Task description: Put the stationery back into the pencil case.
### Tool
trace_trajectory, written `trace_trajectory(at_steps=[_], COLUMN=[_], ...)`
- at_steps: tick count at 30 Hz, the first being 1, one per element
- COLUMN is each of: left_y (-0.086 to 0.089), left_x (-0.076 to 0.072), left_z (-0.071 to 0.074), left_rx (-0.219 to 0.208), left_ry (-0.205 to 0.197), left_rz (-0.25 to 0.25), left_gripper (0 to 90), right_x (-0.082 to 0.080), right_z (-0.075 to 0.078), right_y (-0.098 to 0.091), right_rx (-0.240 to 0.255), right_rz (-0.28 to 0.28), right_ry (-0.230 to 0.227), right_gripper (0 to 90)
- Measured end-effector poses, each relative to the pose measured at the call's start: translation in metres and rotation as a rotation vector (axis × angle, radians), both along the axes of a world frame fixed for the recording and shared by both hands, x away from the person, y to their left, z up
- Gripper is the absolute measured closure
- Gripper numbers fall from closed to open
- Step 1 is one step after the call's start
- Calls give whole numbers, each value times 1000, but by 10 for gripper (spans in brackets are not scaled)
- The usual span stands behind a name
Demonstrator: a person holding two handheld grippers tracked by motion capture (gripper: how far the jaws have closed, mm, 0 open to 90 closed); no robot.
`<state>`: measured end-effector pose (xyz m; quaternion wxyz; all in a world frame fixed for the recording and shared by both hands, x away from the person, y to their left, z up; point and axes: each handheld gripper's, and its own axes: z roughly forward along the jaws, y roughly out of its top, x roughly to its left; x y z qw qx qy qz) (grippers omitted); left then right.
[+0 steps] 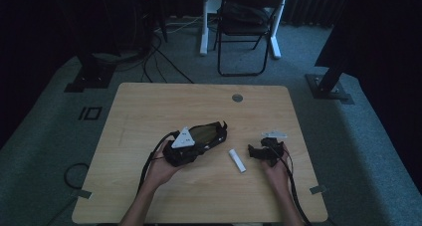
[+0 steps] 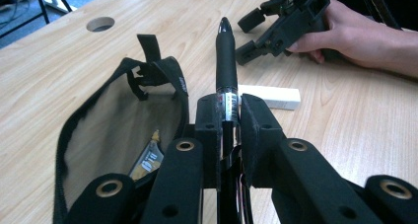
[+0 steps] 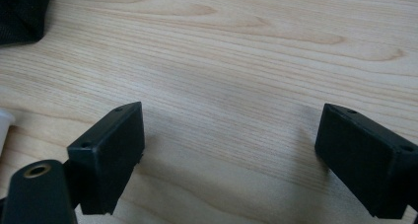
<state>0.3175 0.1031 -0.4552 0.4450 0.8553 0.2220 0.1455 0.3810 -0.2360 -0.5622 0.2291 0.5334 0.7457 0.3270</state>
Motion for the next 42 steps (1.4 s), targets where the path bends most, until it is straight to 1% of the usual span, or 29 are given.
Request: trace_trajectory(at_steps=[9,13,19,31,34,37,42], left_y=[2,3,4,6,7,7,7], left_x=[5,9,14,22,25,27,31], left_z=[6,6,6,4,3,1,-1], left_rx=[-8,-19,-21,-16,-18,-11,-14], left_ry=[-15,-13,-11,-19,-18,-20,-19], left_rz=[12,25,36,71,85,92,104], left_gripper=[794,794,794,794,794,794,794], right_x=[0,0,0,0,0,0,0], right_z=[0,0,0,0,0,0,0], right_y=[0,0,0,0,0,0,0], right_rx=[0,0,0,0,0,0,0], right_rz=[0,0,0,0,0,0,0], right_ry=[0,0,0,0,0,0,0], right_gripper=[114,114,114,114,114,114,114])
